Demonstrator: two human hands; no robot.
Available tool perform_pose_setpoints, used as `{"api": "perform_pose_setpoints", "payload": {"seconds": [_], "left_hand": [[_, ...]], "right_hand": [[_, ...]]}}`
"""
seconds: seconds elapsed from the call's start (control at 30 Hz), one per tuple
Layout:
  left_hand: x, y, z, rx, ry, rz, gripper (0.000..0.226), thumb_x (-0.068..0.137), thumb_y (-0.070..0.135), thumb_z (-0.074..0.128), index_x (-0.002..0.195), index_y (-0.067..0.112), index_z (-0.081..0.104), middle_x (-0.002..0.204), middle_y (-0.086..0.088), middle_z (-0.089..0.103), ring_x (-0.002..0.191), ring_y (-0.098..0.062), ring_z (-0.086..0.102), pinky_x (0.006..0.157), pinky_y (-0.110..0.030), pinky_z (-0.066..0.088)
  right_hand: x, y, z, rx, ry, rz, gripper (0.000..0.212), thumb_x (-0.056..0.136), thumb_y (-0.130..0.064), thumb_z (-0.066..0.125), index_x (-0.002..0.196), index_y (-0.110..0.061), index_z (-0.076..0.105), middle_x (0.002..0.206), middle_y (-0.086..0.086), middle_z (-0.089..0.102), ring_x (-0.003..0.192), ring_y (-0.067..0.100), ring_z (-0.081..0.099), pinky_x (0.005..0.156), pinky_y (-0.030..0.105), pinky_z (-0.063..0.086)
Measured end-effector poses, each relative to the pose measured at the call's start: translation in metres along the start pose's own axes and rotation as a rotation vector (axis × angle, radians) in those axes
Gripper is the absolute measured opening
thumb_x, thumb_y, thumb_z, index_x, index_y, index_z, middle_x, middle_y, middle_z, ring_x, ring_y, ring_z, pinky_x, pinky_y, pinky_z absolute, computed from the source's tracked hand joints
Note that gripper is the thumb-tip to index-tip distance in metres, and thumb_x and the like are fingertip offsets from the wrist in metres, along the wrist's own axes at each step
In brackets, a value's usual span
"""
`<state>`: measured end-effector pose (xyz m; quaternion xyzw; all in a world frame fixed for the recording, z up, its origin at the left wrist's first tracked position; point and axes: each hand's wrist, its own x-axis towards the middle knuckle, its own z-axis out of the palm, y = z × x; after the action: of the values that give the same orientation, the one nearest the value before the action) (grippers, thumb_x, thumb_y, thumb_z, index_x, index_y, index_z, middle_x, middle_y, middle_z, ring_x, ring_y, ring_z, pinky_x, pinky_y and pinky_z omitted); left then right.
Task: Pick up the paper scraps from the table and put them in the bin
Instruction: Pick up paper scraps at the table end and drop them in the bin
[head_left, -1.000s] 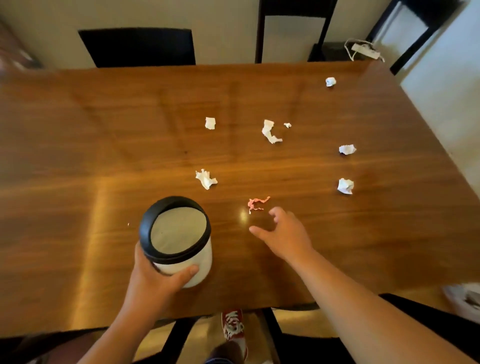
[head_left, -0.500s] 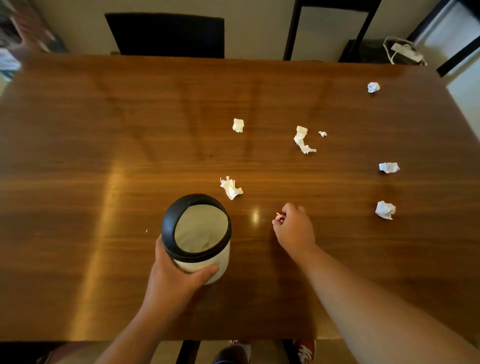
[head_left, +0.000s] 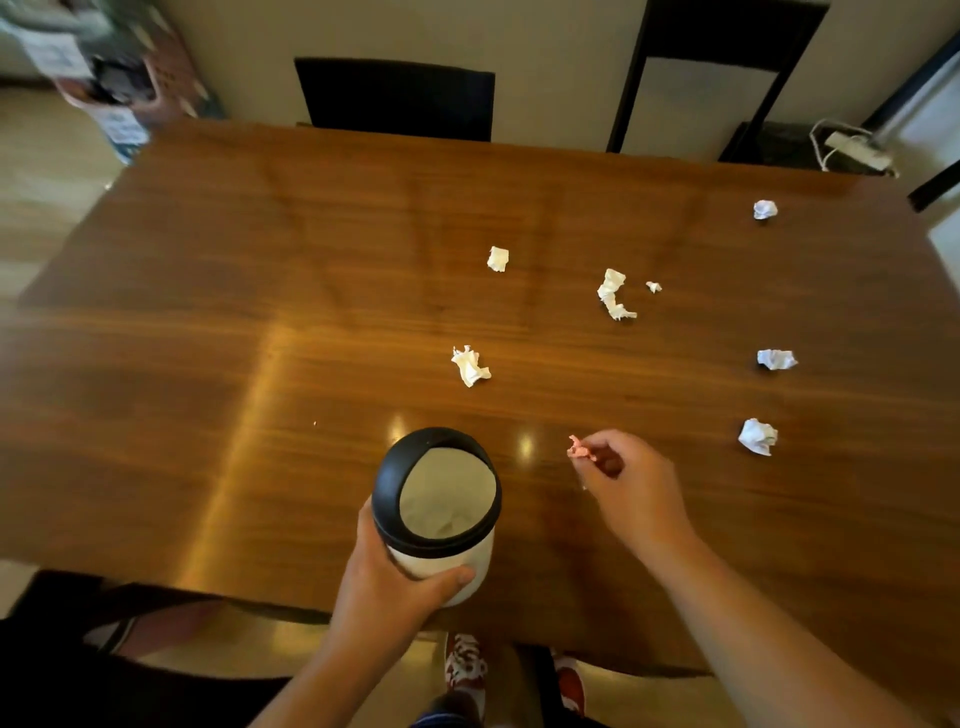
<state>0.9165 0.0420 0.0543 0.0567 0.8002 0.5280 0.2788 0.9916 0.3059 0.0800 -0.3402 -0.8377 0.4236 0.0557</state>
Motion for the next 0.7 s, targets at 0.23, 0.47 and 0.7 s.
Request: {"api": "perform_pose_setpoints", "payload": {"seconds": [0.23, 0.47, 0.7], "left_hand": [[-0.037, 0.005, 0.039, -0.053, 0.006, 0.015, 0.102, 0.041, 0.054, 0.096, 0.124, 0.061, 0.037, 0.118, 0.023, 0.063, 0.107, 0.016, 0.057, 0.088, -0.023, 0.05], [-0.058, 0.022, 0.069, -0.154, 0.008, 0.061, 0.107, 0.038, 0.062, 0.099, 0.127, 0.061, 0.041, 0.12, 0.03, 0.064, 0.111, 0.005, 0.063, 0.094, -0.034, 0.055], [-0.06, 0.022, 0.064, -0.107, 0.097, 0.058, 0.106, 0.036, 0.066, 0.097, 0.123, 0.07, 0.037, 0.122, 0.028, 0.063, 0.114, 0.005, 0.06, 0.099, -0.038, 0.053]], "right_hand": [[-0.069, -0.092, -0.126, 0.318, 0.475, -0.507, 0.02, 0.088, -0.029, 0.067, 0.103, -0.041, 0.063, 0.095, -0.021, 0.069, 0.086, 0.003, 0.068, 0.067, 0.008, 0.052], [-0.089, -0.071, -0.069, -0.125, -0.187, -0.476, 0.043, 0.084, -0.039, 0.069, 0.126, -0.038, 0.057, 0.118, -0.026, 0.047, 0.098, -0.009, 0.048, 0.081, 0.014, 0.047], [-0.066, -0.035, -0.085, -0.106, -0.151, -0.402, 0.044, 0.076, -0.058, 0.063, 0.118, -0.048, 0.055, 0.1, -0.034, 0.046, 0.09, -0.011, 0.048, 0.062, 0.01, 0.036]]}}
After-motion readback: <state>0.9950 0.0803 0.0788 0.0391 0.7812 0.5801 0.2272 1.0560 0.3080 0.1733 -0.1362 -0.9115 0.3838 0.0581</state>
